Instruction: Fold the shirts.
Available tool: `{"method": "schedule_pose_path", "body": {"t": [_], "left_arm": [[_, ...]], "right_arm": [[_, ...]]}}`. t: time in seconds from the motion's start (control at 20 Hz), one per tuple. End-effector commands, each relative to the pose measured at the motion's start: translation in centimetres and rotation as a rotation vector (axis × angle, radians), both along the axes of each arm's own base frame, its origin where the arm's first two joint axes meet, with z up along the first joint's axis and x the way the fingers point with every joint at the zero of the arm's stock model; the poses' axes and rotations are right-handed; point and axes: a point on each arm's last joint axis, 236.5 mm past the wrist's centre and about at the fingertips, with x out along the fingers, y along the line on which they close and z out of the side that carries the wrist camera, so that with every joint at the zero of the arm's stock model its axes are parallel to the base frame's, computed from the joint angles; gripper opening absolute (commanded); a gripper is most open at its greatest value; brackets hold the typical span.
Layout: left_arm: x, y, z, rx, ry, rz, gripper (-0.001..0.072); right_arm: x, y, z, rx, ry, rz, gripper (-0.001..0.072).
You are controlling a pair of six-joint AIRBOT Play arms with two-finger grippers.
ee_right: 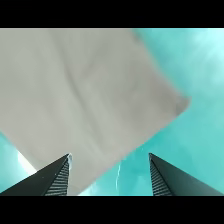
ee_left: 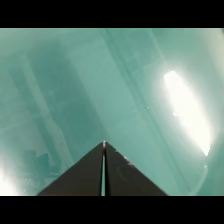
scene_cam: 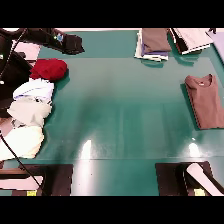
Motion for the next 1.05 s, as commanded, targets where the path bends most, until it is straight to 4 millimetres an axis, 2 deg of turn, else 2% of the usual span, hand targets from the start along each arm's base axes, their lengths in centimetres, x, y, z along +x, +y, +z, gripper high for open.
{"method": "schedule_pose_path", "body": {"t": [0.0, 0.1, 0.2, 0.25, 0.35, 0.55, 0.6, 0.65, 0.7, 0.85, 1.0], "left_arm": [[0.1, 0.0, 0.1, -0.005, -0.004, 0.002, 0.0024], [0.1, -0.1, 0.1, -0.011, 0.000, 0.005, 0.0023], [0.1, -0.1, 0.2, -0.012, -0.001, 0.005, 0.0024], [0.1, -0.1, 0.2, -0.011, -0.001, 0.005, 0.0023], [0.1, -0.1, 0.2, -0.011, -0.001, 0.005, 0.0024], [0.1, -0.1, 0.2, -0.012, -0.002, 0.005, 0.0024], [0.1, -0.1, 0.2, -0.011, -0.001, 0.005, 0.0023], [0.1, -0.1, 0.2, -0.012, -0.001, 0.005, 0.0024], [0.1, -0.1, 0.2, -0.011, -0.001, 0.005, 0.0024], [0.1, -0.1, 0.2, -0.012, -0.001, 0.005, 0.0024], [0.1, -0.1, 0.2, -0.012, -0.001, 0.005, 0.0024]], "right_arm": [[2.6, 1.7, 5.2, -0.036, -0.180, 0.014, 0.0558], [5.9, 6.6, 6.5, 0.042, -0.261, 0.133, 0.0557], [8.6, 12.6, 6.6, 0.103, -0.273, 0.304, 0.0556], [9.3, 15.7, 6.4, 0.120, -0.257, 0.398, 0.0555], [10.3, 21.9, 6.2, 0.147, -0.242, 0.583, 0.0553], [10.4, 31.2, 5.8, 0.176, -0.225, 0.851, 0.0549], [10.1, 32.8, 5.8, 0.180, -0.221, 0.899, 0.0468], [9.8, 34.2, 5.8, 0.182, -0.221, 0.941, 0.0189], [9.6, 35.2, 5.9, 0.183, -0.227, 0.969, 0.0017], [9.3, 36.7, 6.1, 0.187, -0.233, 1.009, 0.0014], [9.2, 36.8, 6.1, 0.191, -0.232, 1.011, 0.0014]]}}
